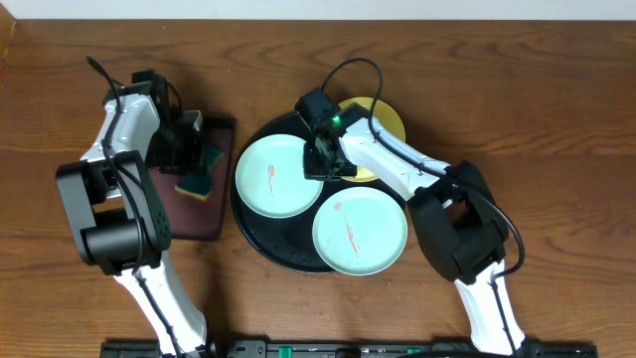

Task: Clean dirty plates on tray and stack at the side
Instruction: 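Grasp the green sponge with the left gripper and lift it, then scrub the upper-left blue plate with the sponge in the left gripper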

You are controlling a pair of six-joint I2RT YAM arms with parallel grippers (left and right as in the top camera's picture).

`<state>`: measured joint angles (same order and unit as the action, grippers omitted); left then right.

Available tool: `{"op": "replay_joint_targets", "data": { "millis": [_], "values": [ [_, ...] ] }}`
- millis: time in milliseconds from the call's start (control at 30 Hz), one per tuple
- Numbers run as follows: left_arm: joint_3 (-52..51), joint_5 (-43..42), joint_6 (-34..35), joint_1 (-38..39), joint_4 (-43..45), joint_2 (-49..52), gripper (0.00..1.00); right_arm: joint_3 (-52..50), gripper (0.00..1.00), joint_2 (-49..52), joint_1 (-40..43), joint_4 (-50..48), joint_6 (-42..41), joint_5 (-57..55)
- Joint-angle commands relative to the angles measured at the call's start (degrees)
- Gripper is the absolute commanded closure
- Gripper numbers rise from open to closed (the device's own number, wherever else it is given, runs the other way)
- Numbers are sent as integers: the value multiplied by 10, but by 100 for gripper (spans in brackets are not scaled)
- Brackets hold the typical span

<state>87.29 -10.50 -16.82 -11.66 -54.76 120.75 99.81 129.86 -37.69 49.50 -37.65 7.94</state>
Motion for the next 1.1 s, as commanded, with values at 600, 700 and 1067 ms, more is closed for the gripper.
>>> {"op": "replay_joint_targets", "data": {
  "millis": [600,700,1067],
  "values": [
    [17,-1,97,-7,-17,-131,93,3,99,15,0,2,16,-3],
    [17,-46,97,-2,-34,-164,93,3,99,15,2,2,22,5],
    [-91,-114,223,97,29,-170,92,3,99,15,3,3,28,13]
  ]
}}
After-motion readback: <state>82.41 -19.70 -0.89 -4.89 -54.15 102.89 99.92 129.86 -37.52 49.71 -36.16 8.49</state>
